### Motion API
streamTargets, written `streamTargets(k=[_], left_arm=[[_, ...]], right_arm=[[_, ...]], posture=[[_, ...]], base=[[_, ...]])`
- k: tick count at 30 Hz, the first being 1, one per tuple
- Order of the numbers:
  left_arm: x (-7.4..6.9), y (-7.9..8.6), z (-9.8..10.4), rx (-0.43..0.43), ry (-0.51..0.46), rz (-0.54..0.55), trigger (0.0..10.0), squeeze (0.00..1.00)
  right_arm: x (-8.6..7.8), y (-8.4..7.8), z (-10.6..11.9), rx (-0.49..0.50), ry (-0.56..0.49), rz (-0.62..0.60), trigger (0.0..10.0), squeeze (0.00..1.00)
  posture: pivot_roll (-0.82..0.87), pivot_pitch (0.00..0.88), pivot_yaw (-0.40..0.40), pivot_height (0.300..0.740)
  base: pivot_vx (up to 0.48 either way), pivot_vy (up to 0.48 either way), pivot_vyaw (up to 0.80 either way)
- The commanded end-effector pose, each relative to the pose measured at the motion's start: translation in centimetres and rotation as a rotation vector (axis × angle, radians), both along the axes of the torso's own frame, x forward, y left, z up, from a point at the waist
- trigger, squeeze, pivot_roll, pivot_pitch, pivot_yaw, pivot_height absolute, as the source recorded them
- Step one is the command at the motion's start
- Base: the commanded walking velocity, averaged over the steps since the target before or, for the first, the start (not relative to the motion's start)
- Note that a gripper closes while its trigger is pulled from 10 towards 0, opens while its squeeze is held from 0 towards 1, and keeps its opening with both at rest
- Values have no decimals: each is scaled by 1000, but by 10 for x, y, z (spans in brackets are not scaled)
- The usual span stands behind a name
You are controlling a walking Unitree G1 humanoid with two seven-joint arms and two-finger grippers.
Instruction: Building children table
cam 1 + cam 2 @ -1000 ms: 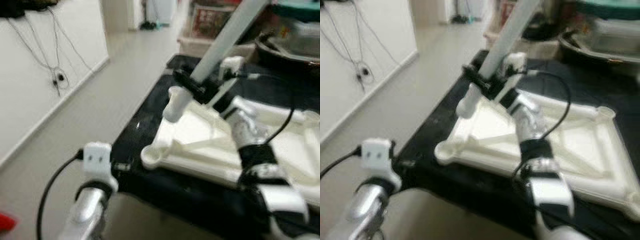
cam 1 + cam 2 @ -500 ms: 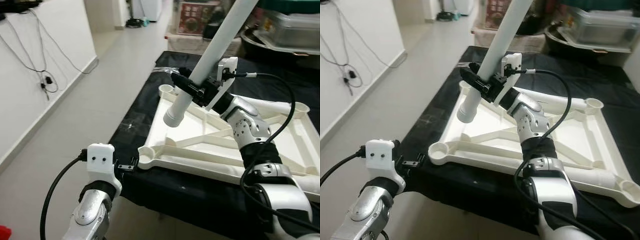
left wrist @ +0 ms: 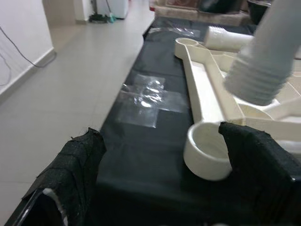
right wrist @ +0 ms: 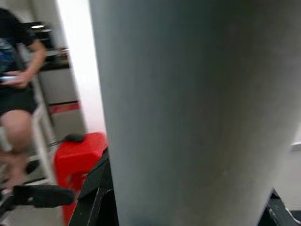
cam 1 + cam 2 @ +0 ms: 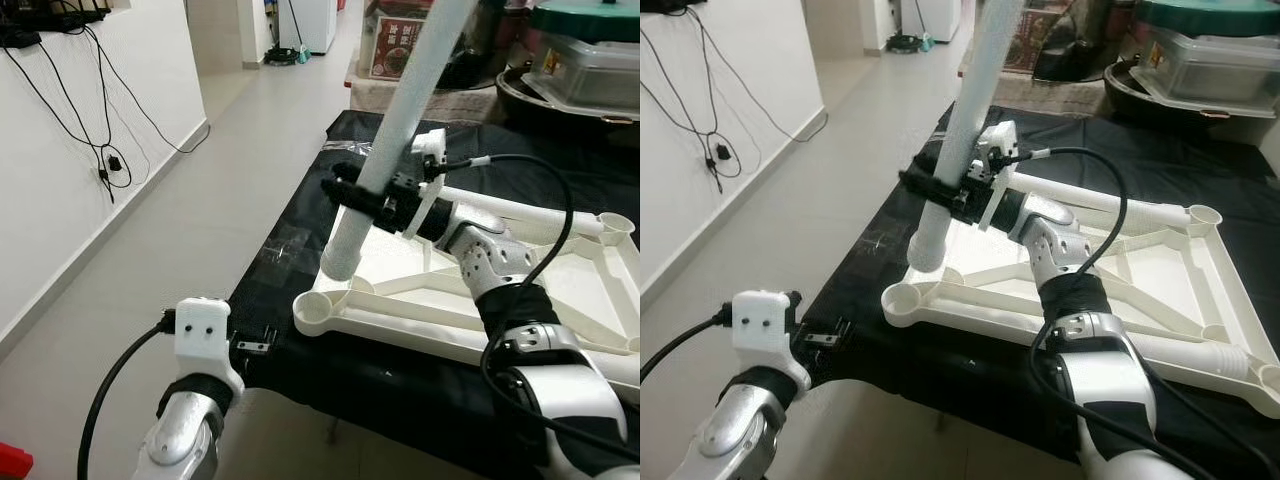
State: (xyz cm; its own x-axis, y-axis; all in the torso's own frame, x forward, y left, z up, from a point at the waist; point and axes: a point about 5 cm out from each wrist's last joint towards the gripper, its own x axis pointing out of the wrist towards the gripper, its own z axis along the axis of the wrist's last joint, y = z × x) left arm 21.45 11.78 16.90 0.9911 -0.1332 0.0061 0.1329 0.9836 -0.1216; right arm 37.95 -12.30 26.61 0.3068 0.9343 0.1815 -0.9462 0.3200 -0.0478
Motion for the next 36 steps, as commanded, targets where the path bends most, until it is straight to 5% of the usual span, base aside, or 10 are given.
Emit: streamTargets(k=[1, 16, 36], left_arm=[[-3, -1, 0, -9, 12, -15, 10000, 0], [-18, -13, 5, -12, 18, -75, 10000, 0], [-25, -16, 4, -19, 44, -68, 10000, 0]], right_arm=[[0, 2, 5, -17, -26, 22, 10000, 0], [-6, 13, 0, -29, 12, 263, 10000, 0], [-3, 37, -11, -26, -5, 228, 10000, 0]], posture=[[60, 152, -31, 740], [138, 202, -74, 740], [143, 232, -97, 740]], base=[[0, 0, 0], [0, 0, 0], [0, 0, 0]])
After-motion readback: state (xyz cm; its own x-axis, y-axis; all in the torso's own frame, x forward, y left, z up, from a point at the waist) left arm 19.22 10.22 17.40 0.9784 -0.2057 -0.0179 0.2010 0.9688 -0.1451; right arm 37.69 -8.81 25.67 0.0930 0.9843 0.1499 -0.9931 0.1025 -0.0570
